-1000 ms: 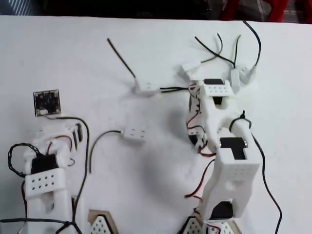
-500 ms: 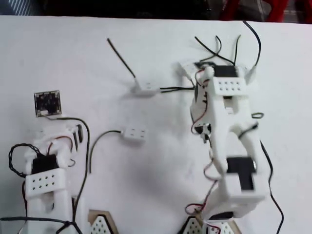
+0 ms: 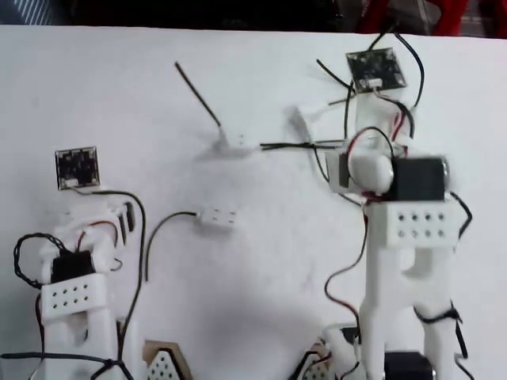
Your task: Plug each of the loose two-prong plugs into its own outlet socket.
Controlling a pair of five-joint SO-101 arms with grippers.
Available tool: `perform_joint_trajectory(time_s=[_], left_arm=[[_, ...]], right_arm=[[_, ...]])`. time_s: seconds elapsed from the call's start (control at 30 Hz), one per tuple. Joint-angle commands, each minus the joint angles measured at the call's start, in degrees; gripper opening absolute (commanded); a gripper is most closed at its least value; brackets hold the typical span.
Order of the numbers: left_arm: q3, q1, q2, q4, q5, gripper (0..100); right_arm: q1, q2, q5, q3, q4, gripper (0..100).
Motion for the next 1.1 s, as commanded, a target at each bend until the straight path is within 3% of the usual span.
perform_joint_trajectory(time_s=[0.0,0.17,0.3,0.43,0.8,1.07], left_arm=[[-0.35,1.01,-1.36,-1.05,-0.18,21],[-0.35,4.7,-1.36,-1.67,-0.18,21],[-0.44,6.64,-1.36,-4.84,0.0,21],[-1.23,7.25,-1.36,-8.53,0.26,21],[-10.2,16.66,-1.36,-9.05,0.35,21],[-16.79,20.97,-1.36,-9.14,0.44,21]], right_arm=[[-0.22,-3.12,0.0,-0.09,-3.3,1.7],[-8.31,-3.74,-0.44,6.07,-7.08,1.7],[-16.84,-5.05,-8.62,11.25,-11.74,1.7],[-23.25,-10.77,-11.43,17.23,-17.98,1.7],[-33.8,-24.4,-14.51,48.7,-46.64,1.7],[-38.37,-28.62,-14.51,55.91,-50.68,1.7]])
